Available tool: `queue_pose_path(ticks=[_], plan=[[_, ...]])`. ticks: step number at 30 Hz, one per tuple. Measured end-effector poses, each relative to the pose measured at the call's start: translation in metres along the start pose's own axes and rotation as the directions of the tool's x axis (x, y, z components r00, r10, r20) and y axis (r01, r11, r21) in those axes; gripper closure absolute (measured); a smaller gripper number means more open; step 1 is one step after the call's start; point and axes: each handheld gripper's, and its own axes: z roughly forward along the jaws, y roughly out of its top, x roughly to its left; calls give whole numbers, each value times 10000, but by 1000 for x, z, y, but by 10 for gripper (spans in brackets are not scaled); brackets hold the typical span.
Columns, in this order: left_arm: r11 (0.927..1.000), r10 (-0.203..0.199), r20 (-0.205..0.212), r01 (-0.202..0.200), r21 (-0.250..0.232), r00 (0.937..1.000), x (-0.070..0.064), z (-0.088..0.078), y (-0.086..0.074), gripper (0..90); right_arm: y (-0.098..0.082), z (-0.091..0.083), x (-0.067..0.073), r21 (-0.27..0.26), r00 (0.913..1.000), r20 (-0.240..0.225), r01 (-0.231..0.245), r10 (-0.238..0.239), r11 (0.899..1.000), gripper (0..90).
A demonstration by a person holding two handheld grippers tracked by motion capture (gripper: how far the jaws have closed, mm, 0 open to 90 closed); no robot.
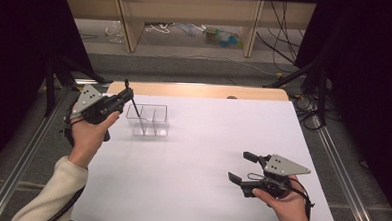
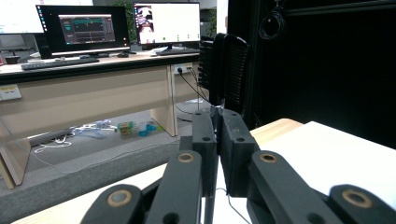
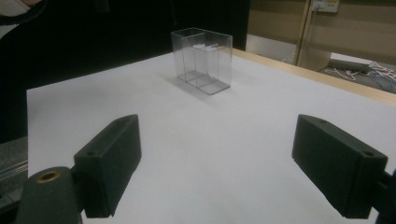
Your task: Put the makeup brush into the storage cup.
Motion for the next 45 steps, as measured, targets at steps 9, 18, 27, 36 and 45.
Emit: queue_pose_path(ticks=[9,18,27,36,45], plan=[[10000,27,-52,-26,63,10000,2,3,0,852,0,0,0,-10,10000,-13,-15,15,10000,169],[9999,68,-60,-67,106,10000,3,6,-1,852,0,0,0,-7,10000,-7,9,-9,10000,169],[9999,63,-111,-61,141,9999,6,8,-3,851,0,0,0,-9,10000,-6,13,-13,10000,169],[9999,7,-179,-4,149,9998,9,10,-4,851,0,1,-2,-125,9996,107,250,-248,9996,169],[9999,31,-241,-29,120,9997,13,12,-4,851,0,1,-2,-138,9996,118,273,-272,9995,169]])
